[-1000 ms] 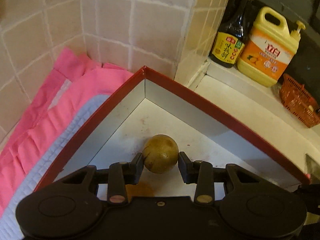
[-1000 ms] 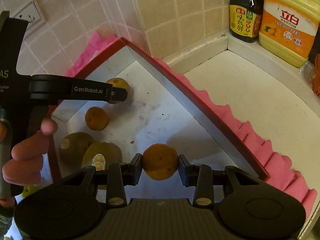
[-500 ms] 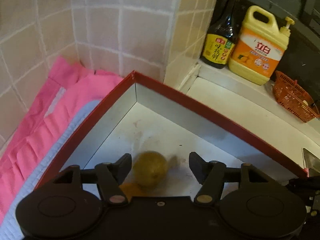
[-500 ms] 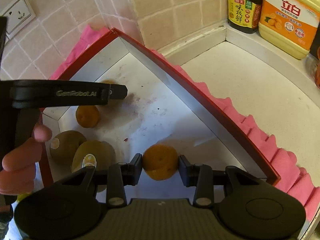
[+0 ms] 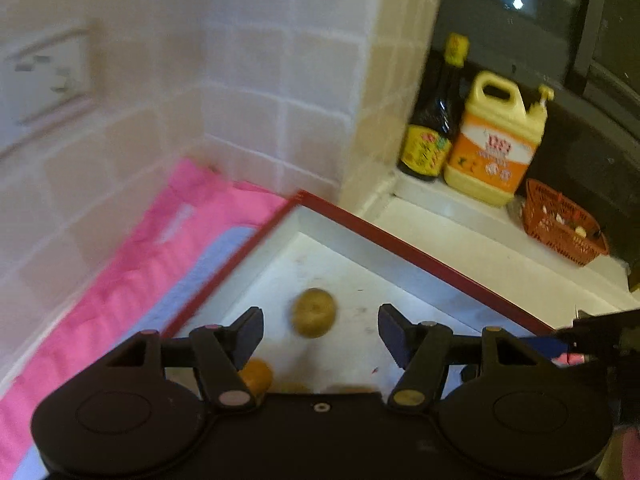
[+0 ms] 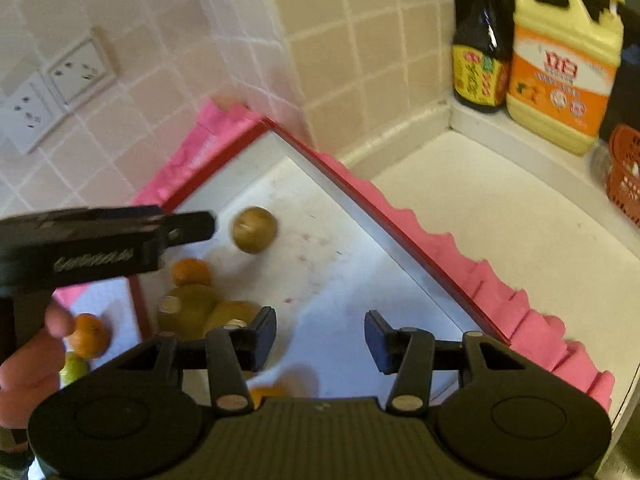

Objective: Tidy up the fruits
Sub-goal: 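Move both open tools back toward the green apples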

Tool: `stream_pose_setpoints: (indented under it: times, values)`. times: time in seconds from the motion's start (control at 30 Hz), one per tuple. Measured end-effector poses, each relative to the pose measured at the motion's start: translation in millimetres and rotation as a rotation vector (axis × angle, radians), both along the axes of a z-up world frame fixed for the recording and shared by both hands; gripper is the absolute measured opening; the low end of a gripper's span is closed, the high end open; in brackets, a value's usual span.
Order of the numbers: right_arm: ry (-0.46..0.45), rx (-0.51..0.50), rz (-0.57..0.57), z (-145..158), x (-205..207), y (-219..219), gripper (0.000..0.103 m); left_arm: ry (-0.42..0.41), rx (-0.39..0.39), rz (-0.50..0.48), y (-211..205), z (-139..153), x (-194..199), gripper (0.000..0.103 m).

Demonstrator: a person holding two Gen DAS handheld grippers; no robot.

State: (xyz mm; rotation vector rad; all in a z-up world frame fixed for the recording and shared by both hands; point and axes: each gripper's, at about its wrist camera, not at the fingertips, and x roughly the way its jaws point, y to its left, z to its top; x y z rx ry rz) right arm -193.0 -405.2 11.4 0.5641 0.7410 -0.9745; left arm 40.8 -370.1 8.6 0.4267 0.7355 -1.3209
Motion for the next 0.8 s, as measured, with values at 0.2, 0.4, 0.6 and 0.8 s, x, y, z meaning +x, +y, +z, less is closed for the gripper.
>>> stream_pose_setpoints:
  times: [0.2, 0.4, 0.6, 0.8]
  values:
    - [-0.038, -0.021, 0.086, 19.6, 31.7, 26.8, 0.056, -0.004, -0.065, 0.177, 85.6, 29.0, 30.7, 0.076]
    - [-0.030, -0.012, 0.216, 19.6, 90.5, 56.7, 0.060, -0.028, -0.095, 0.408, 181.4, 48.1, 72.8, 0.076]
    - [-0.003, 0.020, 0.355, 5.4, 154.8, 94.5, 0.060, -0.068, -0.112, 0.605, 277.3, 58.7, 100.9, 0.076]
    - [0.055, 0.051, 0.439, -18.4, 202.8, 119.0, 0.060, -0.033, -0.082, 0.742, 357.2, 40.6, 126.3, 0.077]
